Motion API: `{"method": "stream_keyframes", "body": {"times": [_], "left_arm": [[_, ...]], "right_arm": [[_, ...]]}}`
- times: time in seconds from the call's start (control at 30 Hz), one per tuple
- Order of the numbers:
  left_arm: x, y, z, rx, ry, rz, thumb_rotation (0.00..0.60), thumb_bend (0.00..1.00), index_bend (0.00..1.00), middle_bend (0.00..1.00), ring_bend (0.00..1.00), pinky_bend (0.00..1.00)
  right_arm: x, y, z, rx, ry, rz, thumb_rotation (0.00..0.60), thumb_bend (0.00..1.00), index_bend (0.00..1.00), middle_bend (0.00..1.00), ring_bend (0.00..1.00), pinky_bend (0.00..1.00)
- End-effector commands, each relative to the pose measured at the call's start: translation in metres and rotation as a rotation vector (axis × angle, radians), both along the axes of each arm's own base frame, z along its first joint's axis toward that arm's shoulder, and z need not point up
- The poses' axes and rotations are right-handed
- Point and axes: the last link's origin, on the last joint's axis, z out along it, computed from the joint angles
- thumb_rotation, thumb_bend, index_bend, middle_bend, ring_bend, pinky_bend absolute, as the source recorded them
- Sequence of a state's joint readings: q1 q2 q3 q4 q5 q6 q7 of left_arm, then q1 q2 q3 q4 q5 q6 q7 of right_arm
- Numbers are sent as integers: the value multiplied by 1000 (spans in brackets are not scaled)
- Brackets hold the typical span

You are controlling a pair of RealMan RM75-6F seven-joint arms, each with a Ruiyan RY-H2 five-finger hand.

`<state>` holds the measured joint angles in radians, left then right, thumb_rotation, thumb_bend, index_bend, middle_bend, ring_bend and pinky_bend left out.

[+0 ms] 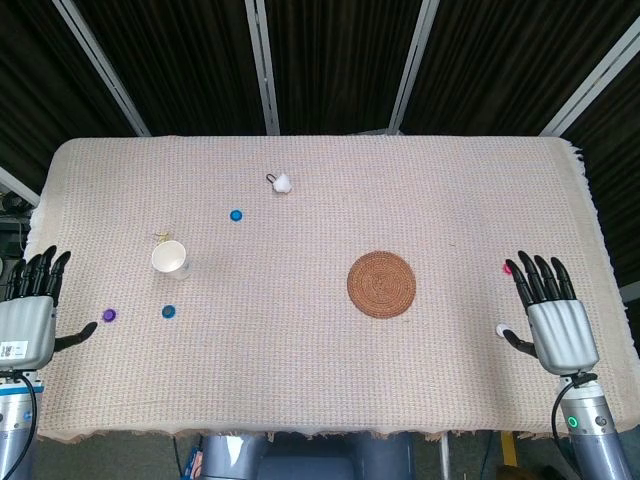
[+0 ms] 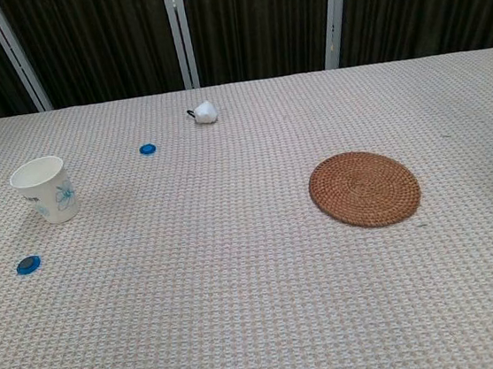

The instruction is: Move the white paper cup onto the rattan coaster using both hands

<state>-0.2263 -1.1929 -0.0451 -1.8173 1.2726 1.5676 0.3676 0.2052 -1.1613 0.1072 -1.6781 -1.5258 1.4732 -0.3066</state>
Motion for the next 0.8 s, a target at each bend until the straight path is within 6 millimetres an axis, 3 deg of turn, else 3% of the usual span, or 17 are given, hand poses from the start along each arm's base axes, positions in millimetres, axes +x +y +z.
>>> {"method": "stream_keyframes", "body": {"times": [0.03, 0.23, 0.4, 0.67, 0.8], "left_arm": [[-2, 2, 1, -3, 0, 3, 600, 0, 0, 0, 0, 0], [-4, 7, 1, -27, -2, -3, 600, 0, 0, 0, 0, 0], [3, 23, -6, -94, 12, -65, 600, 0, 0, 0, 0, 0], [15, 101, -36, -253, 117, -136, 600, 0, 0, 0, 0, 3], [17, 126, -51, -310, 133, -140, 600, 1, 0, 0, 0, 78]], "right_arm": [[0, 0, 0, -3, 0, 2, 600, 0, 0, 0, 0, 0], [0, 1, 1, -4, -8, 10, 600, 0, 0, 0, 0, 0], [1, 0, 1, -1, -18, 11, 600, 0, 0, 0, 0, 0], [-4, -4, 1, -2, -8, -17, 600, 0, 0, 0, 0, 0], [-5, -6, 2, -14, -6, -24, 600, 0, 0, 0, 0, 0]]}}
